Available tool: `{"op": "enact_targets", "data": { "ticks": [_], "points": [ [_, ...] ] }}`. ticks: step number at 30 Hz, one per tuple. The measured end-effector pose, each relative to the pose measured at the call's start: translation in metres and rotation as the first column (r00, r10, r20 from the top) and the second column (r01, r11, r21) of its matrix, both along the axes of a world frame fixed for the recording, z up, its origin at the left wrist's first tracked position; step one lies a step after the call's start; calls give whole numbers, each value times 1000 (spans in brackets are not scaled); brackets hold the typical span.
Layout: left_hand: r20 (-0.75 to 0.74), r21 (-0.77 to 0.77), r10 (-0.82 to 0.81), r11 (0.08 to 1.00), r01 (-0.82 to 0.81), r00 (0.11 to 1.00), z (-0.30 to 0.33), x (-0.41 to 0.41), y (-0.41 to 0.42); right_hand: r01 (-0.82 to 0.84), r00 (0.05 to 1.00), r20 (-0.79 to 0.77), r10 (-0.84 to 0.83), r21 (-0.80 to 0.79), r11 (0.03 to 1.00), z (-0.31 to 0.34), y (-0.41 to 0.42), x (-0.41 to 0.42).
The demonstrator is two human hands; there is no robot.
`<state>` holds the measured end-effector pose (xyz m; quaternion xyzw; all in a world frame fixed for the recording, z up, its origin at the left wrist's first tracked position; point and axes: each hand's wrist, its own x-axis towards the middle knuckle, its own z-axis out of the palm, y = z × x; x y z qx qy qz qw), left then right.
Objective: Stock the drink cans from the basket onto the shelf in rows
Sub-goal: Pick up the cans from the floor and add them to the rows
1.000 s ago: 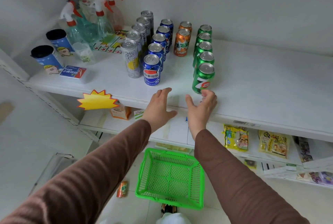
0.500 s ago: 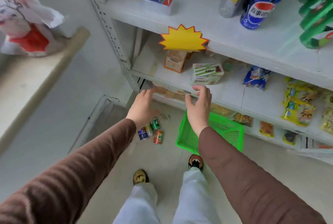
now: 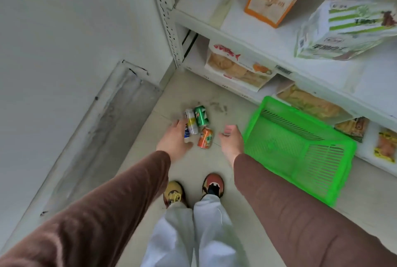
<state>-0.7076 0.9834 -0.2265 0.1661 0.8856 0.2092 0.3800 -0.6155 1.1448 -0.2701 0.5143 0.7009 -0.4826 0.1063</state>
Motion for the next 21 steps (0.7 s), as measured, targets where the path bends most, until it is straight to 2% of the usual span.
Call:
{"op": "enact_targets", "data": {
  "ticks": [5,11,14,21],
  "points": [
    [29,-35,32,999,-31,999,-115,9,-3,-79,987,137,87,-64,995,-128,-5,-1],
    [55,-52,40,998,-37,998,-222,19,-8,35,970,241,11,-184,982,-252,-10,-2],
    [59,-48,29,999,-26,998,-253,21,-8,25,957,289,22,-159,987,-289,-14,-3],
    [64,-24,27,999,-25,998,-311,22,-11,121,941,332,-58,-173,977,-364,-32,-5]
  ]
}}
